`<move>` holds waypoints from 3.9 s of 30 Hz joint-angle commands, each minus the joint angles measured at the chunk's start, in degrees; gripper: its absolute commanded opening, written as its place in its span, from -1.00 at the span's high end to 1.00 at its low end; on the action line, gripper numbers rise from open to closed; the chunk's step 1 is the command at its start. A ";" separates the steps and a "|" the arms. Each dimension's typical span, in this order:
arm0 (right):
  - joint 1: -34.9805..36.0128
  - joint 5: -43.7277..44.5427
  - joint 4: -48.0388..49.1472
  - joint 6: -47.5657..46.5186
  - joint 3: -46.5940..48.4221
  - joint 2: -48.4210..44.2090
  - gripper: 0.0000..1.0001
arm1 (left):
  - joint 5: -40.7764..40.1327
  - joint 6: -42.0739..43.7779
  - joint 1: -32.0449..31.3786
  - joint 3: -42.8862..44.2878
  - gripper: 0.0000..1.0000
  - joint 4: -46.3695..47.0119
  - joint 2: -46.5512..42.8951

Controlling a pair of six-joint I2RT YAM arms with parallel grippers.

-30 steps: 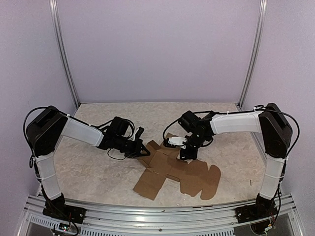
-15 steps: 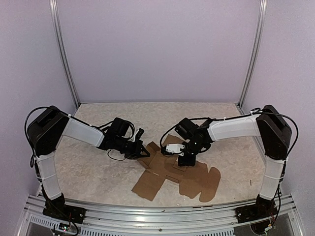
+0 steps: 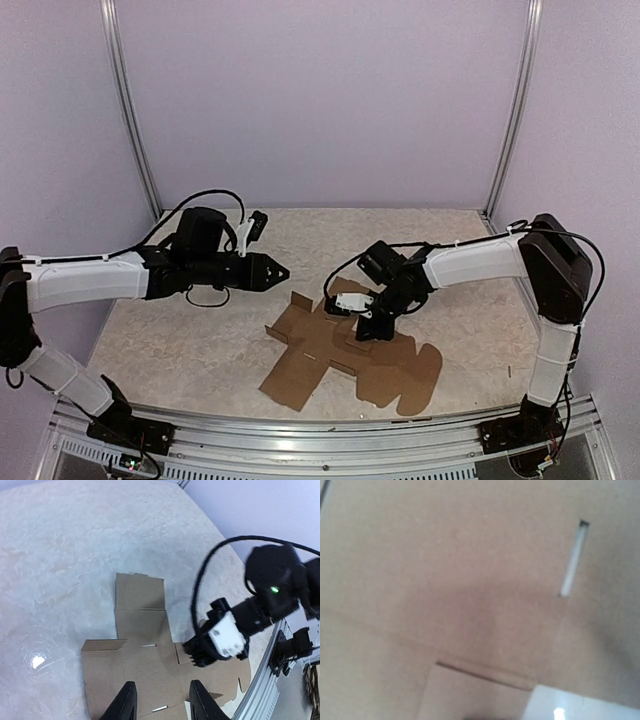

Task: Fold the paper box

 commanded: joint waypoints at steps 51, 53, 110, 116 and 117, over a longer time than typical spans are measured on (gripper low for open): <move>0.01 0.64 -0.61 -0.42 -8.52 8.06 0.78 | -15.47 31.45 -25.29 16.35 0.98 -11.00 30.54; 0.06 0.64 -0.66 -0.49 -8.50 8.01 0.78 | -14.20 32.14 -25.09 16.98 0.97 -11.93 31.75; -3.37 -3.95 -2.21 0.37 -6.68 9.39 0.73 | -31.91 33.27 -35.57 5.31 1.00 -9.04 15.89; -3.43 -3.88 -2.35 0.37 -6.85 9.32 0.72 | -31.17 33.74 -35.44 6.36 1.00 -7.80 19.82; -3.40 -3.95 -2.27 0.37 -6.92 9.32 0.72 | -31.35 33.86 -35.36 6.52 1.00 -7.56 20.26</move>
